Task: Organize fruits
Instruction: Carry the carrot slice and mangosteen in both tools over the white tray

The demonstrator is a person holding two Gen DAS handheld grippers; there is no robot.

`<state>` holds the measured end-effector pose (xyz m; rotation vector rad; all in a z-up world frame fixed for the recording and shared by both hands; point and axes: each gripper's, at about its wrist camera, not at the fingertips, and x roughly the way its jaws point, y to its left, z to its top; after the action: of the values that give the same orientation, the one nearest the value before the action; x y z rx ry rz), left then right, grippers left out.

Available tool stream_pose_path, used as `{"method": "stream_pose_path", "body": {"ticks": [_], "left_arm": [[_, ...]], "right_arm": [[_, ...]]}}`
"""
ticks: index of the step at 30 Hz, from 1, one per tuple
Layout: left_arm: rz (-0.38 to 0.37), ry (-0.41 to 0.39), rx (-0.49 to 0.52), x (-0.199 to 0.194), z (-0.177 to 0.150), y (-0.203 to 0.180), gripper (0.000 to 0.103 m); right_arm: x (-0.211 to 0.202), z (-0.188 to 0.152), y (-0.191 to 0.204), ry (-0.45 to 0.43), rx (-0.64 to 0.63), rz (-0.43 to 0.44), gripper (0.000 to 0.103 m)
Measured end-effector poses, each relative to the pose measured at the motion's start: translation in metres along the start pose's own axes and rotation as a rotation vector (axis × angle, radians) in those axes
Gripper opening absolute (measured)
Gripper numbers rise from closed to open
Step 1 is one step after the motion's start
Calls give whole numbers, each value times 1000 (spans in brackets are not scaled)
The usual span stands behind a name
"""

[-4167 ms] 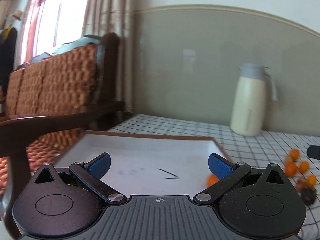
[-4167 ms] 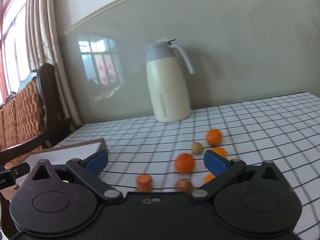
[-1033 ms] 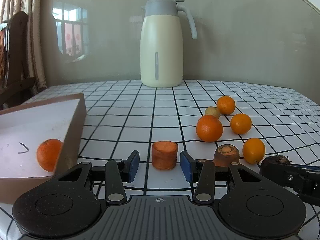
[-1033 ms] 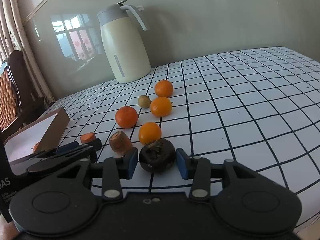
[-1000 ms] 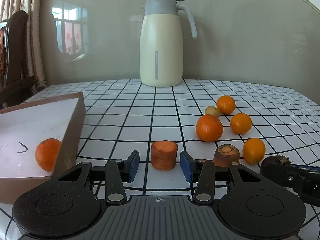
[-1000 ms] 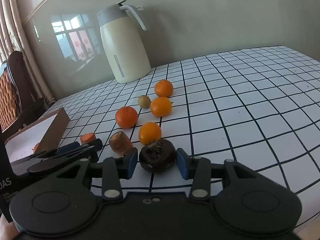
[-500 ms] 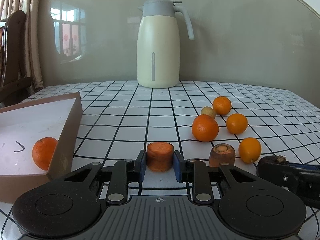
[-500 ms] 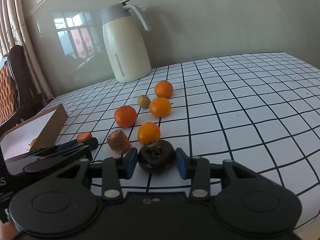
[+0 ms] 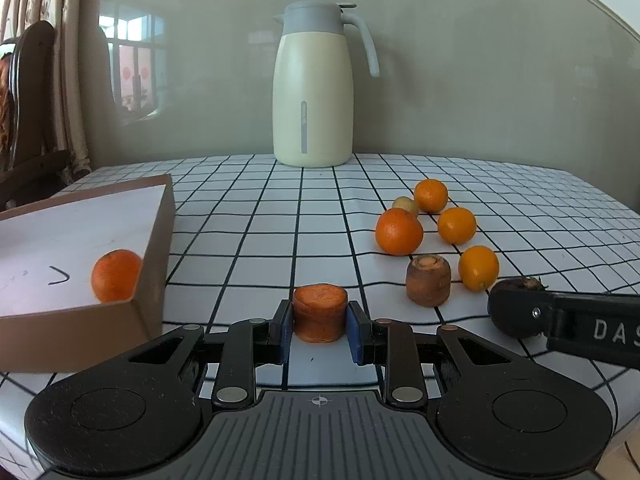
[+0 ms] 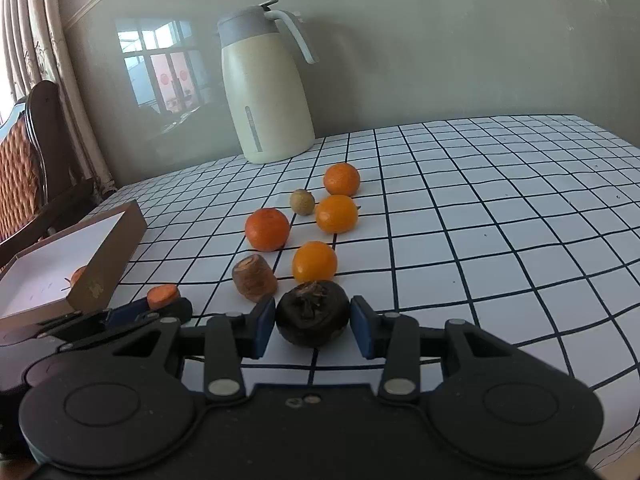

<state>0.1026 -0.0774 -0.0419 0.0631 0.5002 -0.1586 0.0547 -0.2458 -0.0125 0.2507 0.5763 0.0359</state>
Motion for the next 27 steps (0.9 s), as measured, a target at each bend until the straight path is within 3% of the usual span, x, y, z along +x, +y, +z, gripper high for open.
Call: {"method": "stream_pose_path", "body": {"ticks": [15, 27], "left_arm": [[-25, -32, 7, -30, -6, 11, 28], [-10, -91, -17, -62, 0, 45, 28]], "right_arm": [[-11, 1, 15, -23, -36, 29, 33], [-15, 4, 46, -66, -76, 135, 33]]}}
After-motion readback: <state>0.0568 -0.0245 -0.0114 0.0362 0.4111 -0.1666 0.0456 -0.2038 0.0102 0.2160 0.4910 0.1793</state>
